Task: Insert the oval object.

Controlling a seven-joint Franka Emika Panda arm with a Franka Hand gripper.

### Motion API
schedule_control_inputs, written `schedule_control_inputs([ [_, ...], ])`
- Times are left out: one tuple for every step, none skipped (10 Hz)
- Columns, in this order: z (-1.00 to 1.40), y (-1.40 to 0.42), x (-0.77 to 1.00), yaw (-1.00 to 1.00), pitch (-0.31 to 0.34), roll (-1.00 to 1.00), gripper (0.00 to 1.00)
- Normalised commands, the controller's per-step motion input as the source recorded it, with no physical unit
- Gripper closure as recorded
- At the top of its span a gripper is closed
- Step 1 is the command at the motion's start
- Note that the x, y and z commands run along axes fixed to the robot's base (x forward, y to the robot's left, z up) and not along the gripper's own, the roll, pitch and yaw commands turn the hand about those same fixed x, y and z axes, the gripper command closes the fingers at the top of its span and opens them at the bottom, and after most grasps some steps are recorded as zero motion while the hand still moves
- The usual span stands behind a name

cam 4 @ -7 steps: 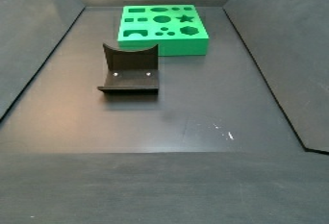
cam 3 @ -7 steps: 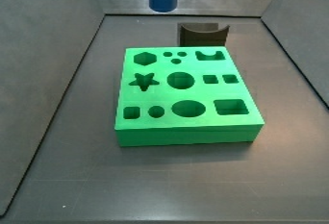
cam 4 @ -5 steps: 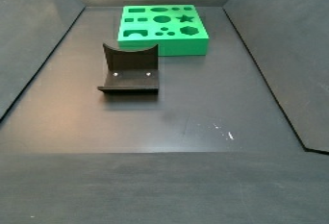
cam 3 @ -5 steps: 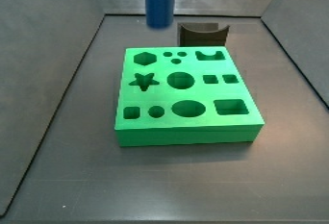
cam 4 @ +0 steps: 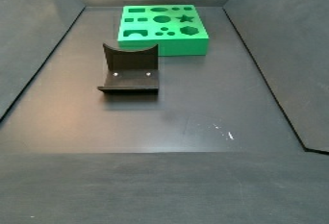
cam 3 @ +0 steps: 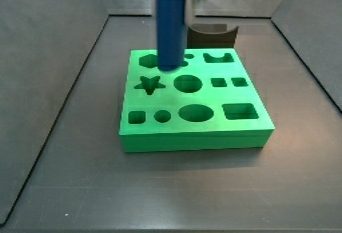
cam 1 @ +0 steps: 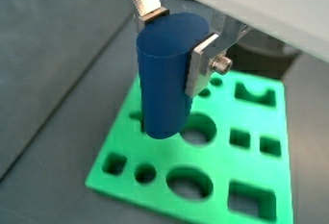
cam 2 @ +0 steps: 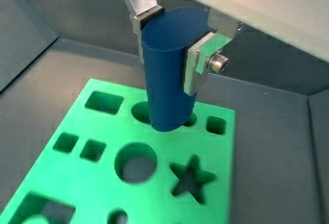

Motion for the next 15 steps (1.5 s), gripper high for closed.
schedule_control_inputs([
  [-0.58,-0.39,0.46,-0.36,-0.046,-0.04,1.0],
  [-0.57,-0.53,0.5,-0.31,-0.02,0.0,1.0],
  [-0.51,-0.59,0.51,-0.33,0.034,0.06,1.0],
  [-0.26,-0.52,0.25,-0.53,0.061,0.08,1.0],
  [-0.17,-0.39,0.0,-0.77,0.059,0.1,1.0],
  [-0.11,-0.31,0.0,-0.87,0.05,0.11,1.0],
  [0.0,-0.25,0.0,-0.91,0.036,0.1,1.0],
  [0.0,-0.2,0.0,-0.93,0.014,0.1,1.0],
  [-0.06,-0.08,0.0,-0.95,0.0,0.15,1.0],
  [-0.19,0.0,0.29,-0.79,-0.03,0.24,1.0],
  [-0.24,-0.01,0.48,-0.65,-0.044,0.27,1.0],
  [-0.25,0.0,0.38,-0.74,-0.056,0.28,1.0],
  [-0.02,0.0,0.11,-0.98,-0.063,0.15,1.0],
  [0.0,0.0,0.09,-0.99,-0.056,0.13,1.0],
  [0.0,0.0,0.06,-1.0,-0.04,0.11,1.0],
])
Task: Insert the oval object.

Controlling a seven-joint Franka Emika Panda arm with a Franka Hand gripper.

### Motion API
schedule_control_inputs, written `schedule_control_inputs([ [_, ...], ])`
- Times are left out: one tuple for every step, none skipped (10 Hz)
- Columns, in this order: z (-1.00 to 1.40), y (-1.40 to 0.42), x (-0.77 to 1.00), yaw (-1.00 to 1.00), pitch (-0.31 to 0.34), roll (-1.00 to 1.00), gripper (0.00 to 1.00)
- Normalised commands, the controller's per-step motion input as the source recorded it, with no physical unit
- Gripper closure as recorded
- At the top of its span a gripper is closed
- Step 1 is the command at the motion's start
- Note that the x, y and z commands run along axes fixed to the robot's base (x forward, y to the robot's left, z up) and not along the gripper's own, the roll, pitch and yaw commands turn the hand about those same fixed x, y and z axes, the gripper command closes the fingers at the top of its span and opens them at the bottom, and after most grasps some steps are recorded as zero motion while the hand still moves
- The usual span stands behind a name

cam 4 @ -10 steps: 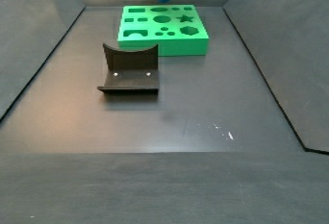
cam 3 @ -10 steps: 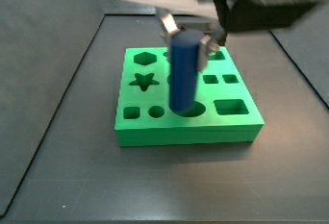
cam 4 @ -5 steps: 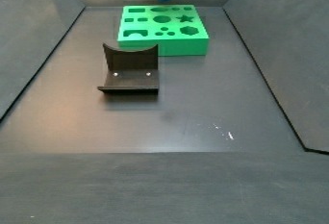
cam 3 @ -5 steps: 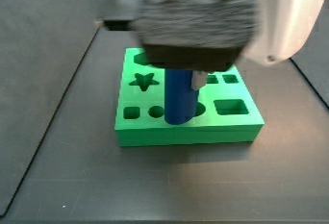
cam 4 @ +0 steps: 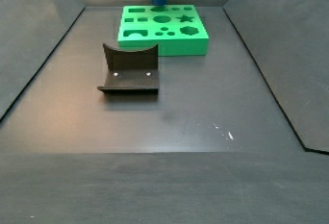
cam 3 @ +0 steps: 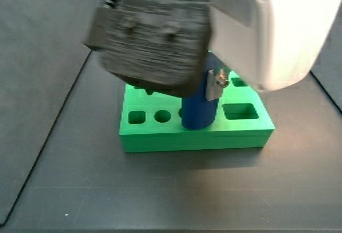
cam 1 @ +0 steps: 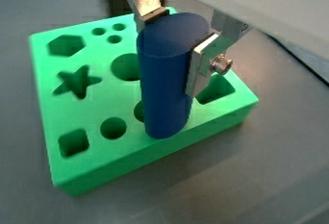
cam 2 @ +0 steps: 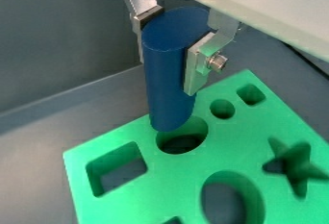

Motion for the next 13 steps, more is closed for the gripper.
schedule_control_inputs([
  [0.0,0.01,0.08,-0.96,-0.02,0.09,1.0],
  [0.0,0.04,0.09,-0.91,0.0,0.12,1.0],
  [0.0,0.05,0.08,-0.88,0.0,0.14,1.0],
  [-0.03,0.08,0.09,-0.77,0.01,0.22,1.0],
  [-0.23,0.12,0.23,-0.64,0.02,0.3,1.0],
  [-0.25,0.14,0.15,-0.33,0.0,0.1,1.0],
  [-0.1,0.14,0.0,-0.06,-0.011,-0.06,1.0],
  [-0.1,0.21,-0.07,-0.11,-0.034,-0.1,1.0],
  [-0.06,0.36,-0.12,0.07,-0.016,-0.22,1.0],
  [-0.03,0.27,-0.24,0.07,-0.034,-0.29,1.0],
  [-0.08,0.0,-0.19,0.05,-0.01,-0.35,1.0],
  [-0.1,-0.18,-0.04,0.09,0.0,-0.34,1.0],
  [-0.03,-0.28,0.05,-0.11,0.0,-0.23,1.0],
])
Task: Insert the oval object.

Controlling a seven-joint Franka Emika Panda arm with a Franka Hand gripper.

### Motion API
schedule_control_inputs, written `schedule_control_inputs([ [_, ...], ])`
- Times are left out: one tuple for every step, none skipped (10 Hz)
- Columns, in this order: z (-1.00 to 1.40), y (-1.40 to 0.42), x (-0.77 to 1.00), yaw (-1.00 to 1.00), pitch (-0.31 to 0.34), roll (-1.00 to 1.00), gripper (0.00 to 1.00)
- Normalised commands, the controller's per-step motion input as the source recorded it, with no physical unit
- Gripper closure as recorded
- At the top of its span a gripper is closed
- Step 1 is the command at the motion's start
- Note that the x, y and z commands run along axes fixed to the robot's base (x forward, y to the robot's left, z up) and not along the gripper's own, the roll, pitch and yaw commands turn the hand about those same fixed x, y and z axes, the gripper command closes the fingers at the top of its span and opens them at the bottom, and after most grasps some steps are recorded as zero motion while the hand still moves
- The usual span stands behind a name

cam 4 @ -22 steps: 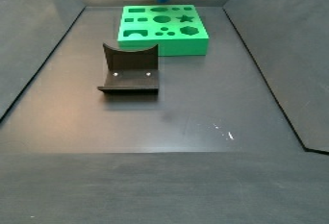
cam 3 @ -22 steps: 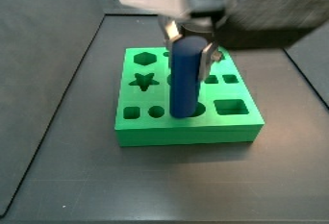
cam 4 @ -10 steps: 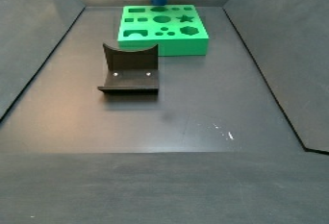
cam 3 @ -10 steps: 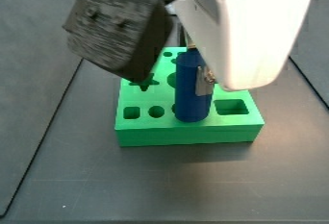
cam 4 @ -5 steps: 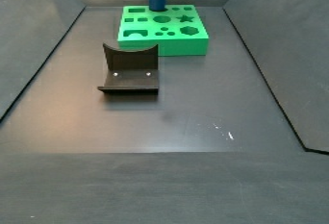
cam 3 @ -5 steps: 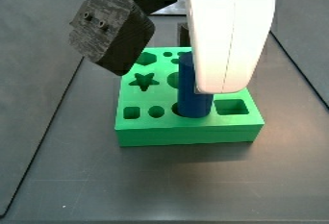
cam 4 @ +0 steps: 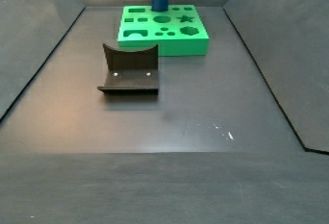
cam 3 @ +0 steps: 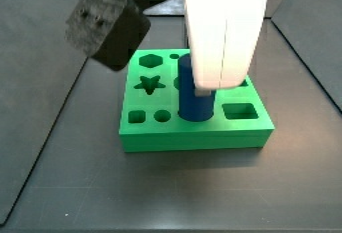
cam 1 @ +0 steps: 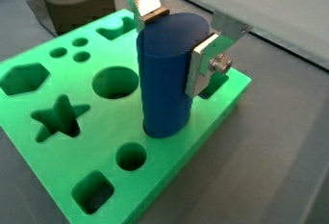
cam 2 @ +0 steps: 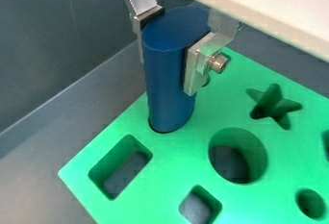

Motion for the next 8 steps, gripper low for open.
schedule_control_inputs([
  [0.0,-0.2,0.29,-0.24,0.039,-0.05,1.0],
  [-0.13,0.0,0.31,-0.2,0.069,0.09,1.0],
  [-0.3,0.0,0.18,-0.24,0.046,0.25,1.0],
  [-0.48,0.03,0.0,-0.29,0.013,0.27,1.0],
  [-0.5,0.05,0.0,-0.23,0.0,0.18,1.0],
  [-0.31,0.05,0.0,-0.17,0.019,0.11,1.0],
  [-0.2,0.1,0.02,-0.15,0.03,0.09,1.0],
  [-0.15,0.17,0.02,-0.15,0.037,0.05,1.0],
])
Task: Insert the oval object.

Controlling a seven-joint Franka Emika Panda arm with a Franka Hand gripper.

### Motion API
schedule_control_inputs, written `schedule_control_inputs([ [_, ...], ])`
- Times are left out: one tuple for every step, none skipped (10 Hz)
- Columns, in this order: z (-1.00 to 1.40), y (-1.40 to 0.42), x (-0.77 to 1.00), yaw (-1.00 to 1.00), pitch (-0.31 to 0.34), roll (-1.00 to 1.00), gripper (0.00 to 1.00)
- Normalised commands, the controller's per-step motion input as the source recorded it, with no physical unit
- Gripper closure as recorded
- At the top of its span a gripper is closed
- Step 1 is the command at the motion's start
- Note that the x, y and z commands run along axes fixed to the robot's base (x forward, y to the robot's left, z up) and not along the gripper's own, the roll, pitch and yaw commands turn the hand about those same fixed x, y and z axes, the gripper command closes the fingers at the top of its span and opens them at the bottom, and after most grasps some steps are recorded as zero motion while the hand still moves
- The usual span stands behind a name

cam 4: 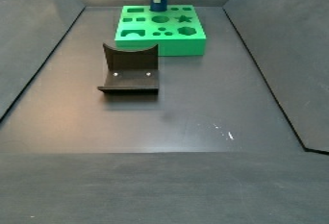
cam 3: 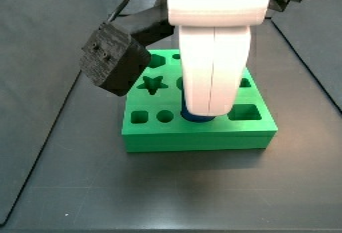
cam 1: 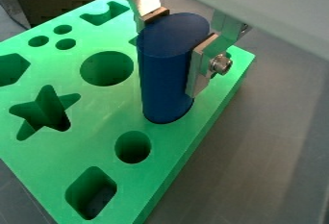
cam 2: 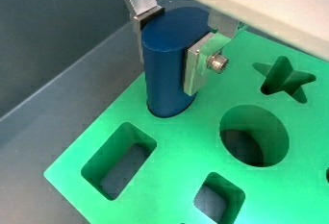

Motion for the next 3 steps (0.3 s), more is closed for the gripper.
schedule_control_inputs([
  [-0.11,0.13,0.03,-0.1,0.023,0.06,1.0],
  [0.0,0.0,0.0,-0.01,0.0,0.0,1.0],
  [0.0,0.0,0.0,0.0,0.0,0.0,1.0],
])
